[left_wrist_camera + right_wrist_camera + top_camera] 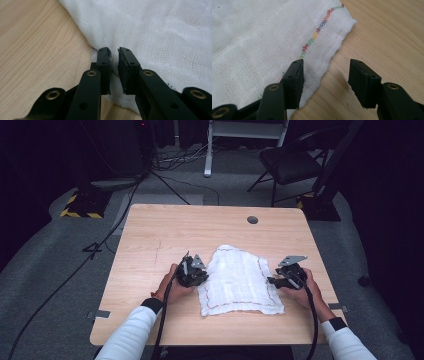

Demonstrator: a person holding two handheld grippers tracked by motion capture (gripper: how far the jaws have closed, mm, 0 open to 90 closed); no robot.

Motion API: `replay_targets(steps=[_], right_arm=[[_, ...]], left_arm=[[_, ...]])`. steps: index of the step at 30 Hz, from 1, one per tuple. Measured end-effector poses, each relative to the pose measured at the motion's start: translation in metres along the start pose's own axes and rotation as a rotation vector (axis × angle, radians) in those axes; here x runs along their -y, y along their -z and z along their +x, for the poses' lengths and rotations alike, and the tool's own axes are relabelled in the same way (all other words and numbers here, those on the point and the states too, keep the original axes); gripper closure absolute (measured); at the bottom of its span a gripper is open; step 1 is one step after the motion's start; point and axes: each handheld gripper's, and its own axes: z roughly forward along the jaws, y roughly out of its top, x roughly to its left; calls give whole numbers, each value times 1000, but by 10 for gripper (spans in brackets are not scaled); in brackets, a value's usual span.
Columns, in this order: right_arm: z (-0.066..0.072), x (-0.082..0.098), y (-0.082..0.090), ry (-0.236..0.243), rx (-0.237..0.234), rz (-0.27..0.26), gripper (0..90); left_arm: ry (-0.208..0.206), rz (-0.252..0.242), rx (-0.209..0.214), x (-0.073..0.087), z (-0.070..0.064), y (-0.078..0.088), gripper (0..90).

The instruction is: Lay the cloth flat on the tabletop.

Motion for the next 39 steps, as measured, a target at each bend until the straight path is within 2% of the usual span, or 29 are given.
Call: replay_targets(steps=[3,5,7,9,12,13,15,16,17,18,19,20,22,23,25,27,29,32,34,35,36,39], right_arm=[[7,8,6,22,19,-13,461],[10,12,11,24,6,-2,457],[13,14,15,46,-4,7,438],[10,10,21,56,17,-21,457],[-1,-6,27,9,18,-86,468],[-4,-12,26,10,28,-93,471],[-10,-22,20,11,41,-100,473],[-14,-27,15,-8,35,-101,471],[-18,-31,9,-28,19,-101,469],[-18,-31,9,-28,19,-101,469],[-22,-39,-8,-40,10,-75,463],[-22,-40,-12,-33,11,-71,463],[-19,-43,-23,-10,5,-52,463],[-17,-44,-27,-2,4,-41,467],[-12,-45,-34,13,-6,-18,478],[-9,-47,-36,20,-6,-17,493],[-9,-46,-37,10,-15,-28,541],[-10,-45,-39,-17,-63,-30,613],[-9,-45,-38,-14,-75,-28,674],[-8,-45,-38,-9,-82,-27,710],[-7,-46,-38,-5,-85,-25,752],[-2,-47,-33,31,-74,-35,804]], left_arm=[[-24,6,44,4,-11,5,782],[-42,17,75,6,-16,9,757],[-65,22,64,6,-20,15,678],[-40,-10,46,3,-18,20,613],[33,-43,-21,-5,-1,21,510],[49,-51,-26,-7,4,20,510],[77,-54,-70,-12,17,14,504],[95,-53,-88,-14,24,10,483],[121,-57,-75,-16,31,5,466],[121,-57,-75,-16,31,5,455],[161,-49,-76,-19,40,-5,441],[172,-50,-53,-21,42,-11,425],[173,-58,-13,-24,41,-15,409],[146,-43,-12,-26,37,-18,403],[125,-28,-15,-28,31,-22,412],[119,-22,2,-28,28,-25,426],[125,-24,11,-28,25,-27,431],[122,-21,24,-31,19,-29,432],[112,-22,45,-33,16,-32,442],[101,-27,60,-34,14,-33,475],[85,-32,81,-35,12,-33,557],[17,-42,86,-38,3,-33,774]])
